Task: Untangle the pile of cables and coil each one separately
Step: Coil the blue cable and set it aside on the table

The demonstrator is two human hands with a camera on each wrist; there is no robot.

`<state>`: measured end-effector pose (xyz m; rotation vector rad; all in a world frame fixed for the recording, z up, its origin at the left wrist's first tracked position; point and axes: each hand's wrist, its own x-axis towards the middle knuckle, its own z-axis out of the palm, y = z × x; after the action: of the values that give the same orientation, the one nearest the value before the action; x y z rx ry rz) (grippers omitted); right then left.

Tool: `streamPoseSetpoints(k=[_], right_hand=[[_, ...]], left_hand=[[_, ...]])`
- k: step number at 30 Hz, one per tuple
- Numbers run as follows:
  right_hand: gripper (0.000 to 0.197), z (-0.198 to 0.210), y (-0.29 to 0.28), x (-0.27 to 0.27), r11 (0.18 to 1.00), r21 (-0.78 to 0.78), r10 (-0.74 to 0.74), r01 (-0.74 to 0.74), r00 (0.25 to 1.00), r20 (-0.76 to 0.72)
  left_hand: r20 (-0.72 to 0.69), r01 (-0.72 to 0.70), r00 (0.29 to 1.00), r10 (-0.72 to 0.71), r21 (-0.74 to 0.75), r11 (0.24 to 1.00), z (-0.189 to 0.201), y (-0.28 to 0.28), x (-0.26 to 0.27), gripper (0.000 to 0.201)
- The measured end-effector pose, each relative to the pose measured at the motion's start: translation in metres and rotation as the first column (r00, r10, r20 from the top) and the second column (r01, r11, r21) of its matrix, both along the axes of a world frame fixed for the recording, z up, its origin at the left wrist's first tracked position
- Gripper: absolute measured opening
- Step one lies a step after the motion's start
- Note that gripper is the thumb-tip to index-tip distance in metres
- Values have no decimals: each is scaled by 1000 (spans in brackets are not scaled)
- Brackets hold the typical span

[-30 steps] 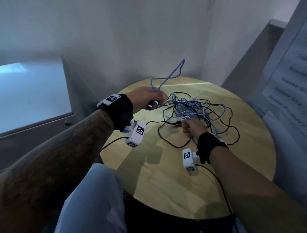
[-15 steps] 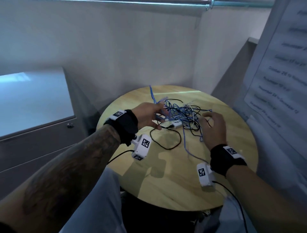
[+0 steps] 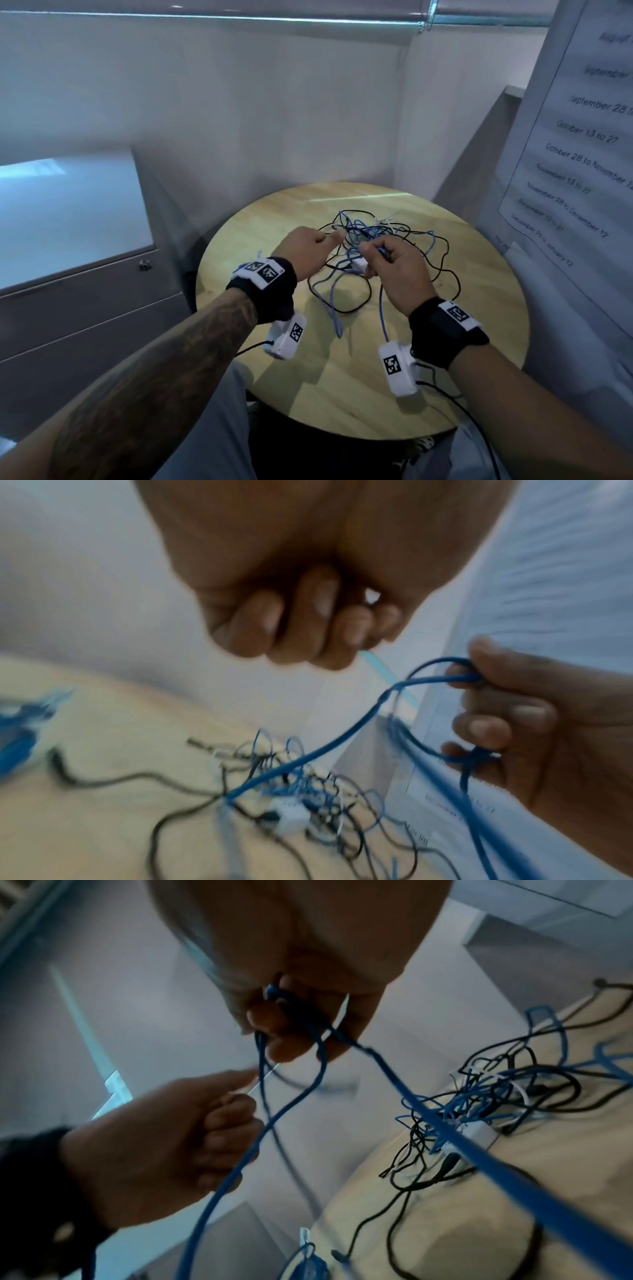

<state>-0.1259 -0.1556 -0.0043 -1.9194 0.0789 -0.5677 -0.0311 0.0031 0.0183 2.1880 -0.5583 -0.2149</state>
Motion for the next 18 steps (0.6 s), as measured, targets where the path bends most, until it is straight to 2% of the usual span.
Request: streamPoseSetpoints(k=[1,3,5,8,10,12,13,14,16,17,18], right_hand=[[20,1,0,1,1000,6,21,-20,1000,-23],[19,0,0,3,998,24,52,-50,996,-66],[23,-4,0,6,998,3,60,-60,994,-86],[32,-11,-4,8,998,-66,-11,4,994,-110],[38,-15,-14,3,998,-32,-59,55,990,-130],[49,-22,-29,1,993,-93,-82,66,980,-184],[53,-27,-38,2,980,-188,-108,63,965,-240],[54,-30,-44,3,945,-320,-168,66,939,-301],[44,-35,-51,7,852,-516,-275,88,914,-299],[33,-35,-48,10,850,-516,-265,105,932,-246],[25,-32,-43,14,885,-456,-208,97,958,-200]], left_hand=[[60,49,997,-42,-114,992,-2,1,0,43],[14,199,979,-203,-254,946,-7,1,-5,15],[-1,256,964,-265,-248,934,-15,2,-6,11],[-15,149,987,-159,-280,948,-26,5,3,20],[-144,-16,988,-47,-408,913,-29,10,12,23],[-351,-213,936,-17,-605,767,-27,18,19,23],[-424,-278,905,-47,-670,689,-24,22,20,22],[-464,-313,883,-76,-700,641,-22,25,23,21],[-477,-297,872,-114,-698,651,-21,27,24,19],[-472,-270,871,-137,-692,670,-21,25,24,19],[-472,-246,865,-168,-692,678,-22,22,23,19]])
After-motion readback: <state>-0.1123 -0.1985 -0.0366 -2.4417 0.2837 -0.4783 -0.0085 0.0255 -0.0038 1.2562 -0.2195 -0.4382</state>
